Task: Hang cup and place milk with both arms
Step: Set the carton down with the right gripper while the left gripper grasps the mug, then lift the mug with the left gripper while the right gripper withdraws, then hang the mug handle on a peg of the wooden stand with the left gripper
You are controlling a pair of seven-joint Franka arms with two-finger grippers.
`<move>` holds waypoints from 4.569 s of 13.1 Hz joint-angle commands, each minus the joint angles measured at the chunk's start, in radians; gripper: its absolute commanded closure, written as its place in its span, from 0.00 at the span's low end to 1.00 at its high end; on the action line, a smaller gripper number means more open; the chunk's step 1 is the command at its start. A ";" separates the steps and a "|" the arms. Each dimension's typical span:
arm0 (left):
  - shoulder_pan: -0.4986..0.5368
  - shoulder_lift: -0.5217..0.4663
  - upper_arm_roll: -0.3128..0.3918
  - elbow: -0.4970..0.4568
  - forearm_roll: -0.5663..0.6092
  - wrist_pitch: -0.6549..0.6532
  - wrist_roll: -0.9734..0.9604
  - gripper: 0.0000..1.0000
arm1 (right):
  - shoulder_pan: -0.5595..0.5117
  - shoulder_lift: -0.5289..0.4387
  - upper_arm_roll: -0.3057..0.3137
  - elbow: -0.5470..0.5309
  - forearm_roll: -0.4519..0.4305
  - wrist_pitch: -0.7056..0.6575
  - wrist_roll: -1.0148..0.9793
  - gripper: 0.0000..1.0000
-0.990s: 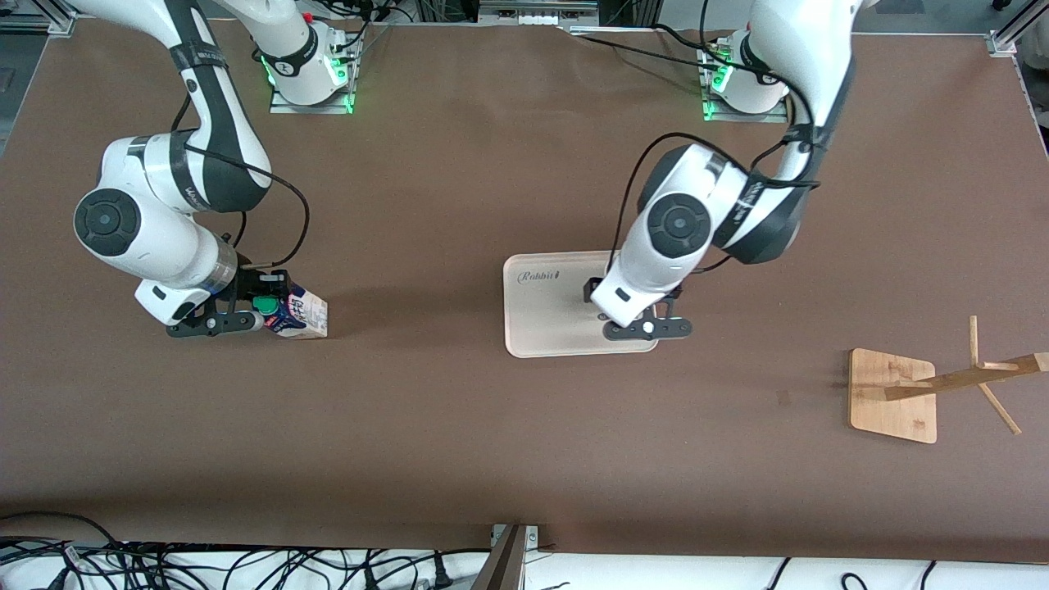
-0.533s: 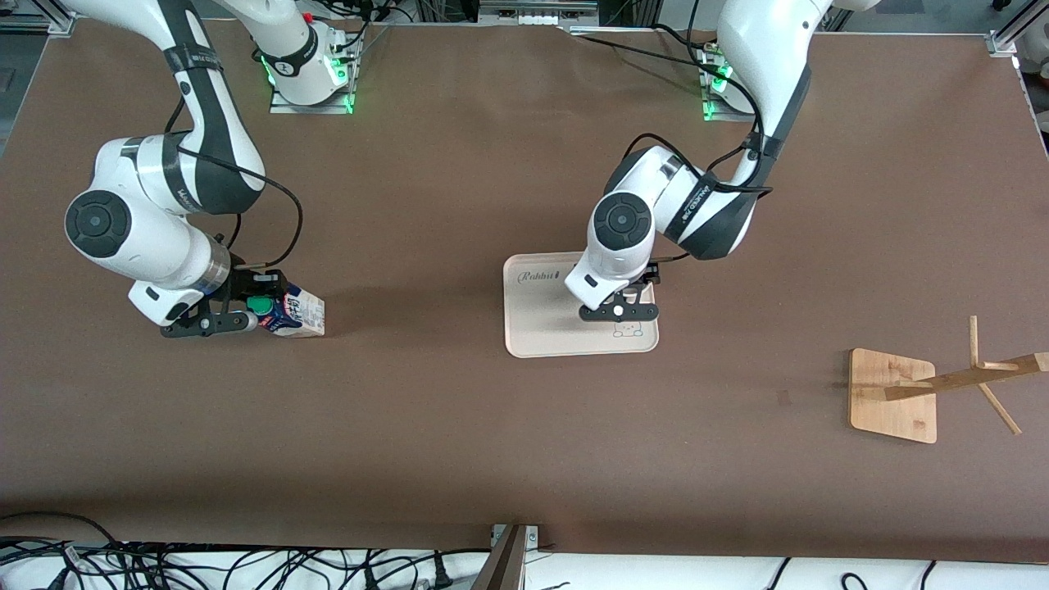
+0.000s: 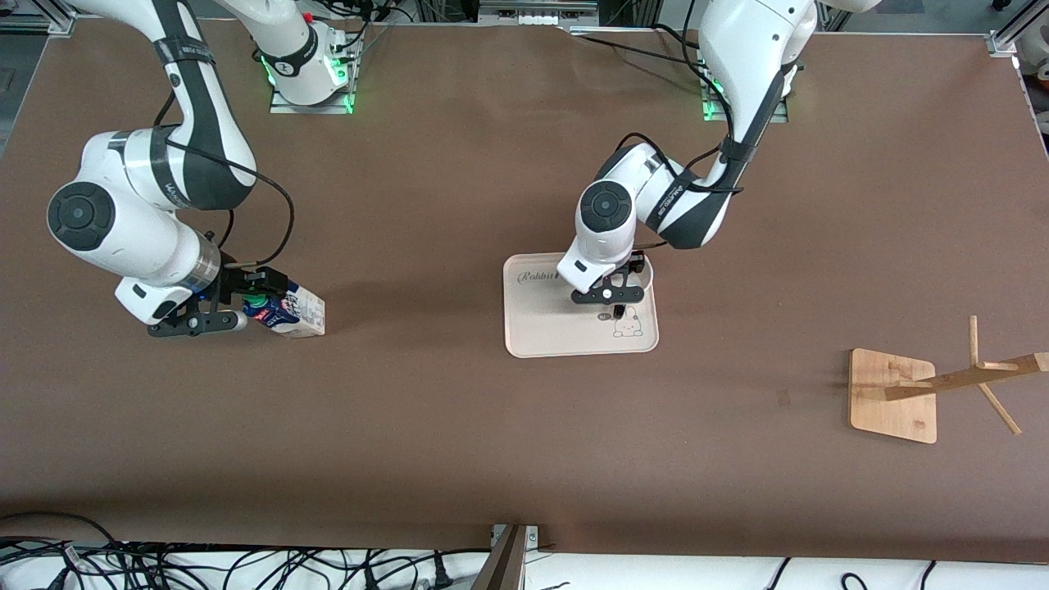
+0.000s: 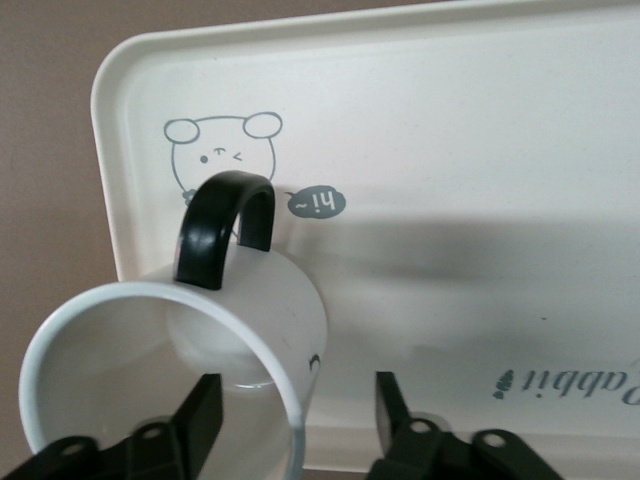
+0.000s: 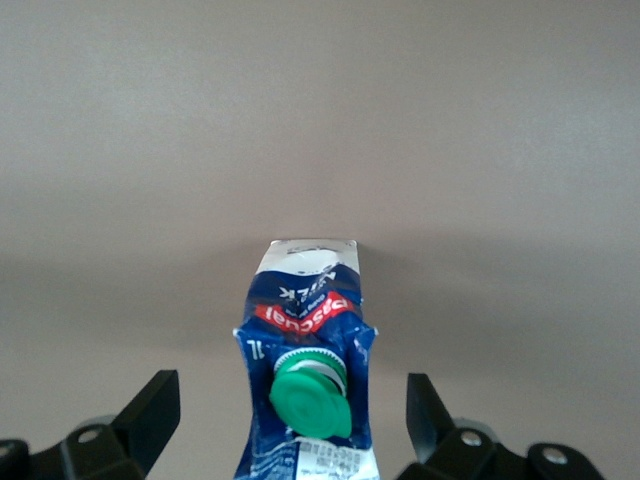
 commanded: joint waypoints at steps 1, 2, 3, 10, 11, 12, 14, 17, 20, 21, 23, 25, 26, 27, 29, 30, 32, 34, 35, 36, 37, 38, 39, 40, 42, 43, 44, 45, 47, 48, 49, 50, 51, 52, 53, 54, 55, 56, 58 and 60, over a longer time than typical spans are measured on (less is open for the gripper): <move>-0.004 -0.027 0.006 -0.027 0.040 0.012 -0.017 0.94 | -0.009 -0.015 -0.021 0.060 0.018 -0.093 -0.025 0.00; -0.004 -0.028 0.006 -0.025 0.040 0.013 -0.017 1.00 | -0.009 -0.018 -0.024 0.080 0.018 -0.095 -0.025 0.00; -0.004 -0.028 0.006 -0.020 0.040 0.013 -0.017 1.00 | -0.009 -0.023 -0.025 0.107 0.020 -0.119 -0.027 0.00; 0.028 -0.076 0.020 0.071 0.039 -0.013 -0.004 1.00 | -0.009 -0.173 -0.067 0.259 0.006 -0.419 -0.177 0.00; 0.057 -0.100 0.020 0.102 0.040 -0.048 0.007 1.00 | -0.009 -0.199 -0.077 0.261 0.005 -0.452 -0.192 0.00; 0.098 -0.123 0.019 0.133 0.039 -0.092 0.041 1.00 | -0.009 -0.224 -0.082 0.261 0.003 -0.461 -0.204 0.00; 0.182 -0.163 0.017 0.193 0.030 -0.163 0.119 1.00 | -0.009 -0.236 -0.090 0.262 0.000 -0.472 -0.229 0.00; 0.287 -0.188 0.019 0.297 0.028 -0.220 0.188 1.00 | -0.009 -0.236 -0.096 0.270 -0.017 -0.495 -0.226 0.00; 0.408 -0.183 0.019 0.387 0.025 -0.247 0.219 1.00 | -0.006 -0.229 -0.093 0.287 -0.012 -0.495 -0.192 0.00; 0.455 -0.183 0.005 0.389 0.019 -0.250 0.243 1.00 | -0.006 -0.229 -0.091 0.289 -0.014 -0.495 -0.160 0.00; 0.486 -0.183 0.011 0.391 0.014 -0.252 0.329 1.00 | -0.005 -0.229 -0.090 0.292 -0.017 -0.495 -0.117 0.00; 0.534 -0.185 0.005 0.395 0.011 -0.276 0.374 1.00 | -0.003 -0.232 -0.087 0.290 -0.020 -0.500 -0.117 0.00; 0.546 -0.185 0.006 0.395 -0.008 -0.293 0.380 1.00 | -0.001 -0.230 -0.087 0.290 -0.020 -0.512 -0.116 0.00; 0.568 -0.185 0.006 0.395 -0.038 -0.319 0.386 1.00 | 0.000 -0.229 -0.084 0.290 -0.011 -0.504 -0.116 0.00; 0.591 -0.185 0.008 0.395 -0.073 -0.352 0.397 1.00 | 0.005 -0.227 -0.074 0.290 -0.021 -0.501 -0.116 0.00; 0.597 -0.186 0.009 0.395 -0.073 -0.353 0.409 1.00 | 0.003 -0.227 -0.077 0.289 -0.020 -0.503 -0.116 0.00; 0.612 -0.188 0.016 0.395 -0.072 -0.378 0.440 1.00 | 0.002 -0.229 -0.081 0.279 -0.023 -0.509 -0.116 0.00; 0.635 -0.197 0.016 0.397 -0.069 -0.382 0.489 1.00 | 0.002 -0.238 -0.082 0.253 -0.024 -0.503 -0.116 0.00; 0.649 -0.199 0.016 0.397 -0.067 -0.382 0.518 1.00 | 0.002 -0.241 -0.082 0.249 -0.025 -0.501 -0.116 0.00; 0.660 -0.200 0.016 0.397 -0.064 -0.382 0.532 1.00 | 0.002 -0.241 -0.082 0.247 -0.028 -0.497 -0.116 0.00; 0.666 -0.202 0.016 0.397 -0.062 -0.382 0.544 1.00 | -0.003 -0.248 -0.078 0.229 -0.037 -0.483 -0.116 0.00; 0.675 -0.202 0.016 0.397 -0.061 -0.390 0.559 1.00 | -0.005 -0.259 -0.074 0.214 -0.049 -0.471 -0.116 0.00; 0.686 -0.202 0.016 0.397 -0.064 -0.408 0.573 1.00 | -0.005 -0.262 -0.073 0.209 -0.054 -0.464 -0.116 0.00; 0.700 -0.202 0.016 0.398 -0.067 -0.416 0.576 1.00 | -0.006 -0.264 -0.073 0.209 -0.055 -0.464 -0.116 0.00; 0.709 -0.216 0.017 0.397 -0.065 -0.439 0.584 1.00 | -0.015 -0.264 -0.061 0.209 -0.057 -0.464 -0.117 0.00; 0.716 -0.217 0.017 0.397 -0.064 -0.444 0.592 1.00 | -0.032 -0.264 -0.047 0.210 -0.057 -0.464 -0.120 0.00; 0.721 -0.217 0.017 0.397 -0.062 -0.445 0.602 1.00 | -0.046 -0.264 -0.029 0.210 -0.058 -0.464 -0.122 0.00; 0.729 -0.219 0.017 0.397 -0.062 -0.445 0.613 1.00 | -0.063 -0.264 -0.010 0.210 -0.067 -0.464 -0.123 0.00; 0.741 -0.219 0.019 0.397 -0.062 -0.445 0.635 1.00 | -0.103 -0.262 0.043 0.213 -0.084 -0.454 -0.125 0.00; 0.746 -0.217 0.019 0.397 -0.062 -0.445 0.647 1.00 | -0.106 -0.262 0.045 0.215 -0.084 -0.451 -0.125 0.00; 0.750 -0.214 0.019 0.394 -0.062 -0.445 0.650 1.00 | -0.106 -0.262 0.045 0.216 -0.084 -0.451 -0.126 0.00; 0.764 -0.208 0.019 0.391 -0.062 -0.445 0.655 1.00 | -0.106 -0.262 0.045 0.216 -0.084 -0.451 -0.126 0.00; 0.775 -0.203 0.019 0.389 -0.062 -0.444 0.656 1.00 | -0.106 -0.259 0.045 0.221 -0.084 -0.451 -0.126 0.00; 0.778 -0.196 0.019 0.389 -0.064 -0.444 0.656 1.00 | -0.104 -0.256 0.045 0.227 -0.083 -0.451 -0.126 0.00; 0.778 -0.194 0.019 0.389 -0.064 -0.444 0.656 1.00 | -0.104 -0.255 0.045 0.229 -0.083 -0.449 -0.125 0.00; 0.776 -0.193 0.019 0.389 -0.062 -0.444 0.656 1.00 | -0.104 -0.255 0.044 0.229 -0.081 -0.449 -0.125 0.00; 0.776 -0.191 0.019 0.389 -0.059 -0.444 0.658 1.00 | -0.104 -0.255 0.044 0.230 -0.080 -0.449 -0.123 0.00; 0.776 -0.191 0.019 0.388 -0.056 -0.444 0.661 0.79 | -0.106 -0.252 0.042 0.230 -0.077 -0.449 -0.123 0.00; 0.775 -0.190 0.019 0.388 -0.052 -0.442 0.728 0.00 | -0.106 -0.252 0.042 0.230 -0.075 -0.449 -0.123 0.00; 0.770 -0.191 0.019 0.389 -0.050 -0.442 0.730 0.00 | -0.104 -0.252 0.042 0.232 -0.075 -0.449 -0.123 0.00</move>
